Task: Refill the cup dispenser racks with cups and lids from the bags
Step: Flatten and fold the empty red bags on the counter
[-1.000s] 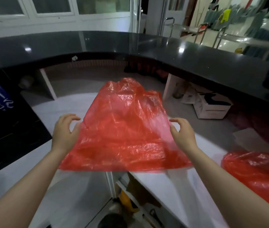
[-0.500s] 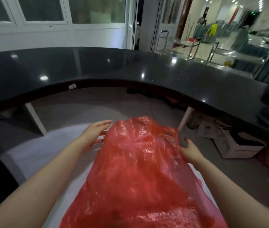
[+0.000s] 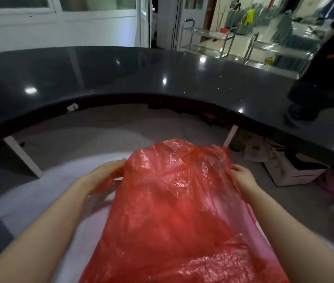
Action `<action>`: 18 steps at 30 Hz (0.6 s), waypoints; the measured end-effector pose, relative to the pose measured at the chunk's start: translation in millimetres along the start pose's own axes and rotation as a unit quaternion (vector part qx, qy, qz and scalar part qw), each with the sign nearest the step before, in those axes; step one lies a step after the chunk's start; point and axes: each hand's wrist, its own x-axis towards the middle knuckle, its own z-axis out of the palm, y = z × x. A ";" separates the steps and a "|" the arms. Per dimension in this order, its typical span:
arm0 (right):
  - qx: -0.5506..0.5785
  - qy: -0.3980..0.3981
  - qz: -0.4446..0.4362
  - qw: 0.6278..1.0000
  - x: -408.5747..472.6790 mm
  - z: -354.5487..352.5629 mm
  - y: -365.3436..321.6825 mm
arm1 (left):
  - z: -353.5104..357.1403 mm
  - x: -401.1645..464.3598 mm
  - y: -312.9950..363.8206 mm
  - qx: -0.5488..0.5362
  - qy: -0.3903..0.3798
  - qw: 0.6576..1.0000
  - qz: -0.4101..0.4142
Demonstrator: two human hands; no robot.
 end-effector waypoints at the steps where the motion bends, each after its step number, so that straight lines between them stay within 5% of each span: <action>1: 0.004 0.017 0.002 1.000 -1.1 -5.9 0.6 | -2.1 1.0 -3.1 -0.008 0.004 1.000 0.004; 9: 0.141 0.114 0.084 0.980 -15.5 -72.0 12.6 | -8.2 1.1 17.0 0.178 0.002 0.984 -0.011; 12: 0.208 0.139 0.105 0.962 -23.6 -99.9 19.3 | -6.8 7.9 30.9 0.360 0.018 0.933 -0.002; 18: 0.282 0.188 0.151 0.929 -43.0 -128.2 31.8 | 1.6 11.9 55.6 0.534 0.042 0.844 -0.017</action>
